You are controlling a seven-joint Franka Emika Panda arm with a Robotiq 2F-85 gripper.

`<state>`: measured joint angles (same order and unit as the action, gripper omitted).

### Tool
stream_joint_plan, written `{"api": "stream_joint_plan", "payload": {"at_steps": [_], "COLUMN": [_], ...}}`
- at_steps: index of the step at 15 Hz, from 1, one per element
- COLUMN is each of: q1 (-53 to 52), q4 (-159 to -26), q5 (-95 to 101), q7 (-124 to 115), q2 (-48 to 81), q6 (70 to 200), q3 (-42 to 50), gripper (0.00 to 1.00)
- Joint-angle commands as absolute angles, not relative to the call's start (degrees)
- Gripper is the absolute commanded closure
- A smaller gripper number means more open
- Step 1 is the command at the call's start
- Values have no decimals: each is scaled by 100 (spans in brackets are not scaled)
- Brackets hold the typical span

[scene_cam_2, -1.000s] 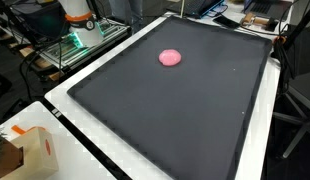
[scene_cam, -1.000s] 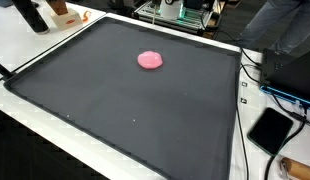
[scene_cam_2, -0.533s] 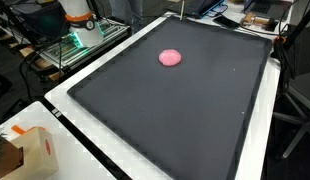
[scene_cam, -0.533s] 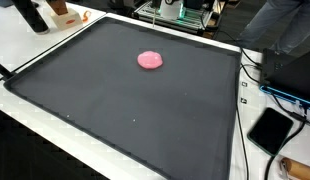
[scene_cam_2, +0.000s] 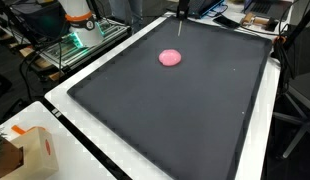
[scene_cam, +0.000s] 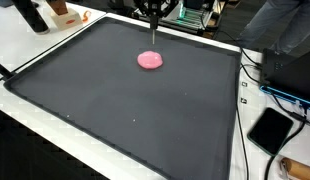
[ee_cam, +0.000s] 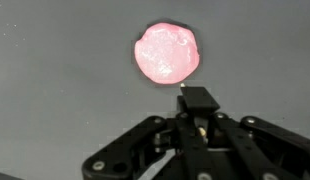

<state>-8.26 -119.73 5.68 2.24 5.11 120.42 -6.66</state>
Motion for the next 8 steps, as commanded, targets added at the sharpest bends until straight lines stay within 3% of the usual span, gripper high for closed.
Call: {"api": "stream_joint_plan", "payload": {"at_steps": [1, 8], "q1": [-729, -589], "q4": [-12293, -12600], "q5": [336, 163], "q7": [619, 942], "q2": [568, 766], "q6": [12380, 12754], "q3": [-683, -652], "gripper": [97, 97]}}
